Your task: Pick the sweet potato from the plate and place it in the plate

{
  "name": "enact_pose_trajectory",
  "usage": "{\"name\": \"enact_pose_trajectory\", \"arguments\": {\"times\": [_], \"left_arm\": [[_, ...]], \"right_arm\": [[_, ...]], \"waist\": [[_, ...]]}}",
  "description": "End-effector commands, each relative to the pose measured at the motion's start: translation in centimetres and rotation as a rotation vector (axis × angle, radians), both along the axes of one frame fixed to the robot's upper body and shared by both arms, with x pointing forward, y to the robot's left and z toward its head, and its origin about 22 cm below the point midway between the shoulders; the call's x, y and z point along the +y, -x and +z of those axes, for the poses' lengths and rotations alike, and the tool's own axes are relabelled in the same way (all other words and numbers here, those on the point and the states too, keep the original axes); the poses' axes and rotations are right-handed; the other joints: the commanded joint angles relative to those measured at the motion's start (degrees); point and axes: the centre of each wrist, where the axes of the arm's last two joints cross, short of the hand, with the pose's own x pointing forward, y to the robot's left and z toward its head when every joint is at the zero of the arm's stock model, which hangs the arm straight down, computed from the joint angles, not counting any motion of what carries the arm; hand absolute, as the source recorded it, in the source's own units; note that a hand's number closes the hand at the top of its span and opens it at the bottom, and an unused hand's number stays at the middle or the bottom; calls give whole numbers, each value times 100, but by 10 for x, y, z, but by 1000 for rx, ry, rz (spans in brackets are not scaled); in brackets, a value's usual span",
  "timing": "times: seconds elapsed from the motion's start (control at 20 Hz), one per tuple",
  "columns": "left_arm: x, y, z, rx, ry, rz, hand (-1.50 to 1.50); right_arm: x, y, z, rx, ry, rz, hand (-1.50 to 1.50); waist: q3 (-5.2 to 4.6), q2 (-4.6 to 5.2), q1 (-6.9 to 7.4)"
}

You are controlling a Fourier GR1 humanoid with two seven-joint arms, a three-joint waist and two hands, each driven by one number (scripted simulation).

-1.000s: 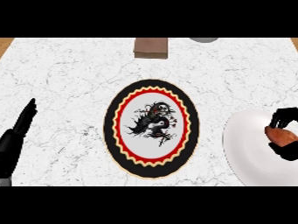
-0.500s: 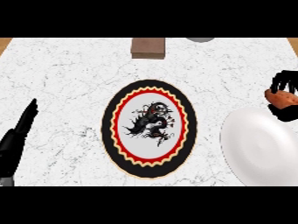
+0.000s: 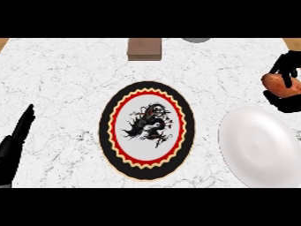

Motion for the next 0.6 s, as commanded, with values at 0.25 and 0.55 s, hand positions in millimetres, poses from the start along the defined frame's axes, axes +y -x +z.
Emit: {"name": "enact_pose_trajectory", "arguments": {"times": [0.25,0.55], "left_arm": [[6,6,8,1,-4,2,0],[16,3,6,6,-4,-12,0]], "right_arm": [[73,36,53,13,-61,209,150],[161,43,43,80,-104,230,150]], "waist": [[-1,0,6],[-2,13,46]]}}
